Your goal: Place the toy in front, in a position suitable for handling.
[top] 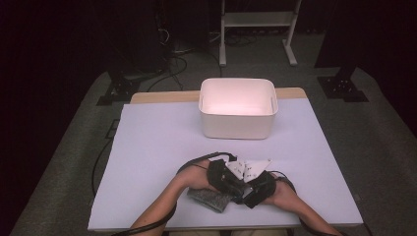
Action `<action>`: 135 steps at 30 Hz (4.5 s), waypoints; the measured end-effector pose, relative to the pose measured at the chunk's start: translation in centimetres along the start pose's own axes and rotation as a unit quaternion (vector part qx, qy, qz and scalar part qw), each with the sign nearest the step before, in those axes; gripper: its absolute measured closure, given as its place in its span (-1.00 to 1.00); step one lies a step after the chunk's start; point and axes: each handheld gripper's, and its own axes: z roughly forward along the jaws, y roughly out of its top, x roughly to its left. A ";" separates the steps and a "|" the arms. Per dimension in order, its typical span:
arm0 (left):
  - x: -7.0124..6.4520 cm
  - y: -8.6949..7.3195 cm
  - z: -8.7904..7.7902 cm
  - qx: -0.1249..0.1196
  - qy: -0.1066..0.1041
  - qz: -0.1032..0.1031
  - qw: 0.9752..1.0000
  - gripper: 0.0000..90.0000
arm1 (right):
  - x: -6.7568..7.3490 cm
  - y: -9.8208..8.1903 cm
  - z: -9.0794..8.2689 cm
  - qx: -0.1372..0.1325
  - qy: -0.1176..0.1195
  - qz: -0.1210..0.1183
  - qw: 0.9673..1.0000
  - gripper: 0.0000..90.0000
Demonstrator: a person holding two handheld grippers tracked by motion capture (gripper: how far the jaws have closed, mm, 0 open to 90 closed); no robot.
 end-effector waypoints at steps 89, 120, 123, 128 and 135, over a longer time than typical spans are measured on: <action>-3.4 -9.4 -6.8 -0.017 0.040 -0.072 0.996 0.69 | 0.0 0.0 0.1 0.003 -0.009 -0.021 1.000 -0.51; 0.4 0.1 -0.2 0.011 -0.021 0.011 1.000 0.71 | -0.3 0.0 0.0 0.009 -0.009 -0.041 0.999 -0.51; 0.6 0.1 0.0 0.002 -0.023 0.005 1.000 0.71 | 0.1 0.1 0.1 0.003 -0.006 -0.011 1.000 -0.51; 0.7 -0.1 0.0 -0.001 -0.022 0.005 1.000 0.71 | 0.1 0.1 0.1 0.002 -0.005 -0.011 1.000 -0.51; 1.6 -1.4 -1.7 -0.002 0.011 -0.014 1.000 0.69 | 0.0 0.0 0.1 0.003 -0.008 -0.017 1.000 -0.51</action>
